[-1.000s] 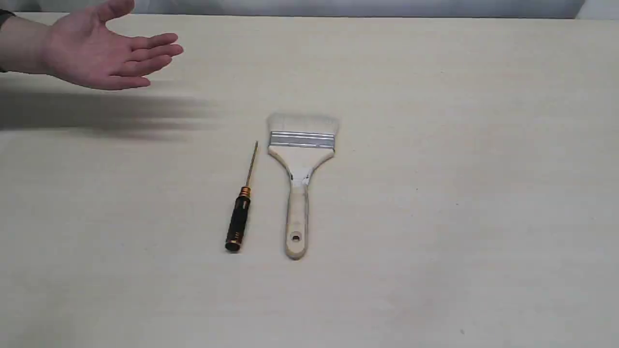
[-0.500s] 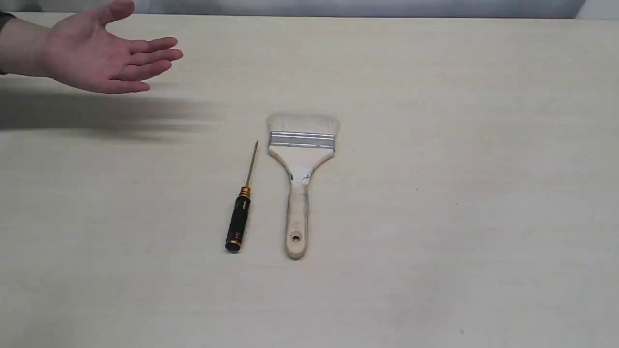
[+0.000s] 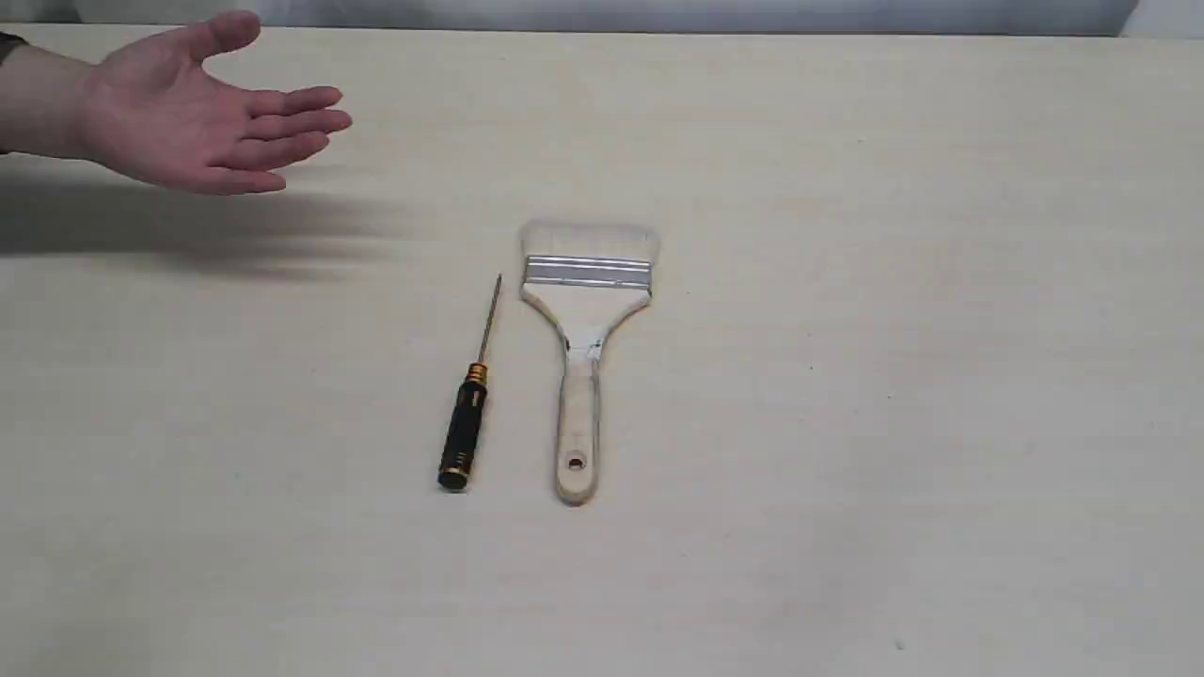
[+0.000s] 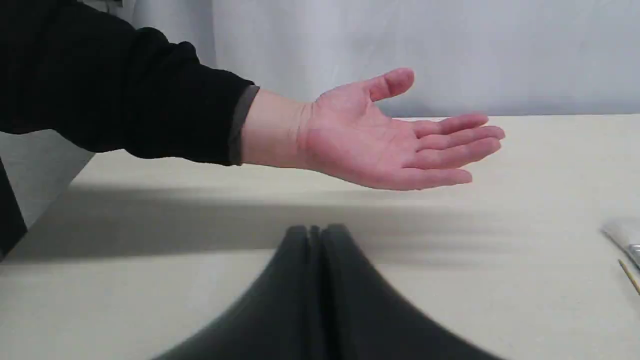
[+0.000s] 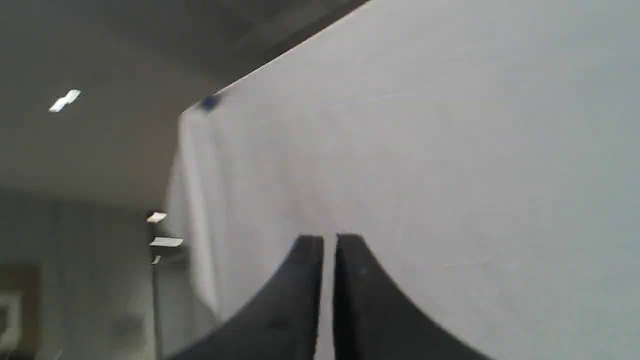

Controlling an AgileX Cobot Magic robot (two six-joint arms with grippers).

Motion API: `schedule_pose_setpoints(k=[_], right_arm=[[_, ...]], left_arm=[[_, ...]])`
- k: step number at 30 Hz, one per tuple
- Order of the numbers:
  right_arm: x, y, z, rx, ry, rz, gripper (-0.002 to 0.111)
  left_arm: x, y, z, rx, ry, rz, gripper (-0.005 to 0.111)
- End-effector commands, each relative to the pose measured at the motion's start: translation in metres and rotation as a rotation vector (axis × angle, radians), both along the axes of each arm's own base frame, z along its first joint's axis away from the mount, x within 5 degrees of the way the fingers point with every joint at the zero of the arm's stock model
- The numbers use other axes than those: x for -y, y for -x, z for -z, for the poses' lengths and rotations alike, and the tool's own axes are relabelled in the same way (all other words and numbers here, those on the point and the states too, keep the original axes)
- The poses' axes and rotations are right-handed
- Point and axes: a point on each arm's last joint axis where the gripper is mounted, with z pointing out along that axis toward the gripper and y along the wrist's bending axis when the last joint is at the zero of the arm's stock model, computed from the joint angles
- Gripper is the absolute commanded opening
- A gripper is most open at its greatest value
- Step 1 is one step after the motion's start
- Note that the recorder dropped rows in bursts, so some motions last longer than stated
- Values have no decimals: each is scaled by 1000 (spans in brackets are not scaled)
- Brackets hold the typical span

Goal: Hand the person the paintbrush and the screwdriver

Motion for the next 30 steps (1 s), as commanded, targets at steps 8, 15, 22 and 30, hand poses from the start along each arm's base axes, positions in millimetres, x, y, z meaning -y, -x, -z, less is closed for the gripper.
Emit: schedule_pose_setpoints(k=[8, 15, 22, 30], right_arm=[[-23, 6, -94, -107, 382, -82, 47], [-45, -21, -126, -234, 669, -372, 70], [-47, -64, -148, -349, 633, -487, 71], [-50, -119, -129, -520, 619, -635, 71]], left_arm=[[1, 0, 0, 6, 6, 9, 0], [1, 0, 0, 6, 4, 9, 0], [1, 0, 0, 7, 2, 8, 0], [1, 0, 0, 7, 4, 9, 0]])
